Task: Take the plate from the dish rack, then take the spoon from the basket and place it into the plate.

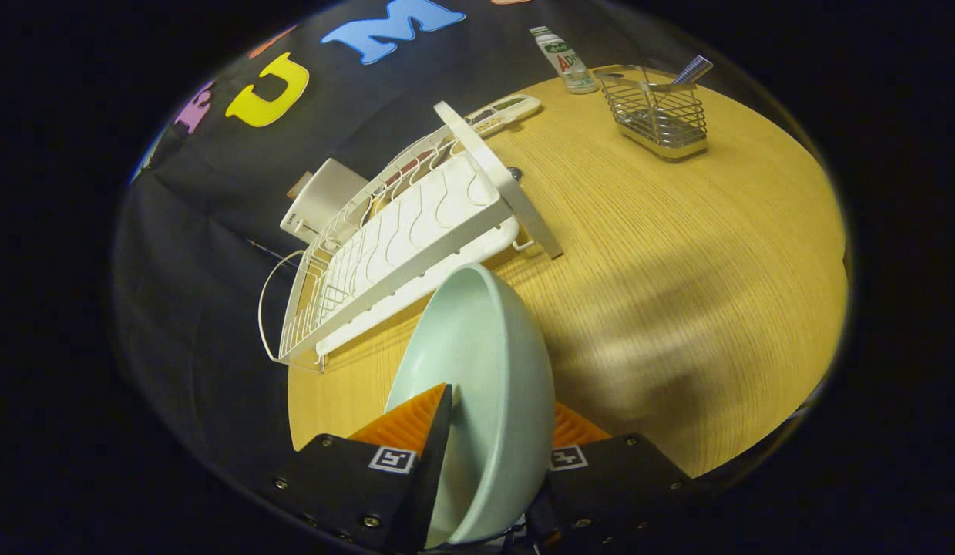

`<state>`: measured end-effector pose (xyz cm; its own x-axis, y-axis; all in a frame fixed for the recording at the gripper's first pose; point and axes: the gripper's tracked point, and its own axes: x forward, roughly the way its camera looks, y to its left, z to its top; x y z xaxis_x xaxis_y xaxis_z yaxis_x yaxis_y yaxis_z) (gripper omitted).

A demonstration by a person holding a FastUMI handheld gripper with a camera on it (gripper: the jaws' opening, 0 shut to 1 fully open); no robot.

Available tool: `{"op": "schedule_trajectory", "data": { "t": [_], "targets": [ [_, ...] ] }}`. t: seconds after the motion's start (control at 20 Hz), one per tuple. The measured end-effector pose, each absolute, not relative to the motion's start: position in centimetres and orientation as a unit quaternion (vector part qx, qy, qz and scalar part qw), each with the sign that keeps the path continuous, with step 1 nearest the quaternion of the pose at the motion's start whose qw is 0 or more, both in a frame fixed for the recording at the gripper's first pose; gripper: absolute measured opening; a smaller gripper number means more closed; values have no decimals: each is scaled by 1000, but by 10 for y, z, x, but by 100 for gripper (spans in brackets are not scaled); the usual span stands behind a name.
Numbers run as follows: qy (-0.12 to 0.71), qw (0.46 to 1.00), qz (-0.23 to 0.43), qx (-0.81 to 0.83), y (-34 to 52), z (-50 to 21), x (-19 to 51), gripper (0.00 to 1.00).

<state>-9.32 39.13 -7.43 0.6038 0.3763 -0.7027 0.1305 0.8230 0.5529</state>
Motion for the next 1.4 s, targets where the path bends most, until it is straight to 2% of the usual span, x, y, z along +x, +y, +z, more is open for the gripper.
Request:
{"op": "schedule_trajectory", "data": {
  "t": [0.1,0.25,0.5,0.7,1.1,1.4],
  "targets": [
    [444,849,66,278,391,-79,-95,46],
    [448,851,64,267,390,-82,-97,61],
    [448,856,62,251,388,-82,-97,62],
    [452,859,54,233,382,-85,-96,73],
    [455,871,24,183,361,-86,-94,78],
    [408,896,-26,176,326,-63,-75,78]
  ]
}}
